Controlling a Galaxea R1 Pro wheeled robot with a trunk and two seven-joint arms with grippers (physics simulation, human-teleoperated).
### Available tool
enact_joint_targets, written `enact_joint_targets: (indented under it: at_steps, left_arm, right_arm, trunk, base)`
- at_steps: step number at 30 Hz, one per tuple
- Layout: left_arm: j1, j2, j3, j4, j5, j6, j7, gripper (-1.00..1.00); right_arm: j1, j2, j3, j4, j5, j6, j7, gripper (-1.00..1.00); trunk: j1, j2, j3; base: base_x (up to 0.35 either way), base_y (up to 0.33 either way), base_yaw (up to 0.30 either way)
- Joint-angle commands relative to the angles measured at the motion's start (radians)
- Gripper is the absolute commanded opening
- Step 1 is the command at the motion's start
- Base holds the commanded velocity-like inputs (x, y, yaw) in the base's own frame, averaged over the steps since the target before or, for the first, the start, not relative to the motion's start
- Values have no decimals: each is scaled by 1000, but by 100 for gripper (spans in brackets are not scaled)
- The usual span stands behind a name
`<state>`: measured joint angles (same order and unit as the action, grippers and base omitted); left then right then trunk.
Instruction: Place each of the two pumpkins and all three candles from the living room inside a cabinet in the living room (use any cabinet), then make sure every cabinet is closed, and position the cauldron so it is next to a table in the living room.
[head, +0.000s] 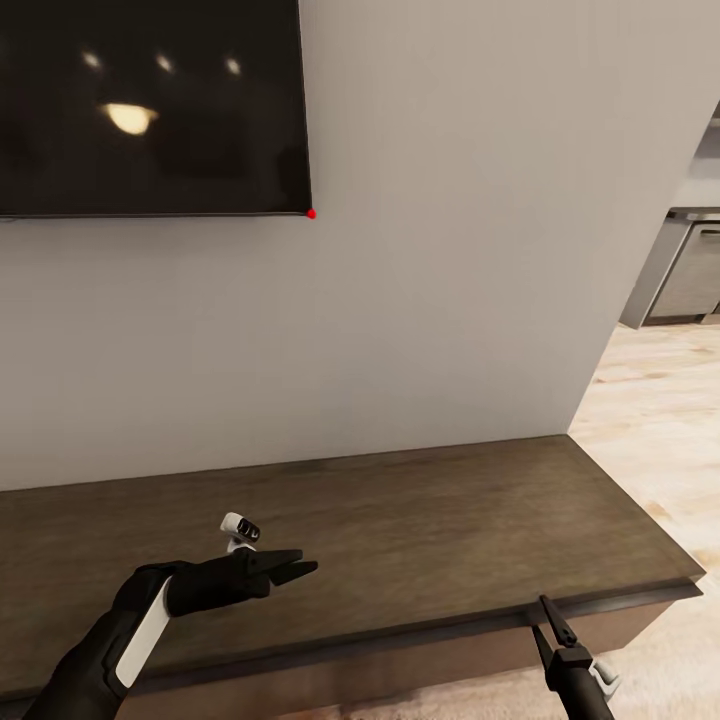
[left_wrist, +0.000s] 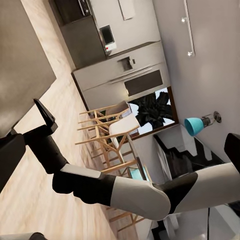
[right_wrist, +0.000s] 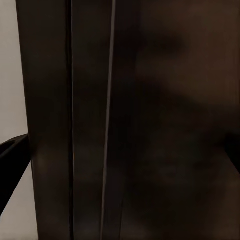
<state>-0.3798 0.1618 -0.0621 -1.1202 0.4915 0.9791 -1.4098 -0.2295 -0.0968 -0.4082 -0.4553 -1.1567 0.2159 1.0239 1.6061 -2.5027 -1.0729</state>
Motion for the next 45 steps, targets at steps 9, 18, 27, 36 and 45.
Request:
enact_joint_targets:
  at_steps: [9, 18, 27, 36, 45]
  left_arm:
    - [-1, 1, -2, 0, 4, 10, -1, 100]
    - [-1, 1, -2, 0, 4, 10, -1, 100]
    - [-1, 1, -2, 0, 4, 10, -1, 100]
    - [-1, 1, -2, 0, 4, 10, -1, 100]
    - [-1, 1, -2, 0, 4, 10, -1, 100]
  right_arm:
    - [-5, 0, -1, 0, -11, 13, 3, -100]
    - [-5, 0, -1, 0, -10, 13, 2, -100]
    - [-5, 0, -1, 0, -11, 13, 2, -100]
    - [-5, 0, -1, 0, -11, 13, 2, -100]
    - [-5, 0, -1, 0, -11, 13, 2, -100]
  trunk:
    - [0, 0, -1]
    - [0, 0, -1]
    - [0, 0, -1]
    - [0, 0, -1]
    - [0, 0, -1]
  base:
    - [-30, 0, 0]
    - [-19, 0, 0]
    - [-47, 0, 0]
    - [-19, 0, 0]
    - [0, 0, 0]
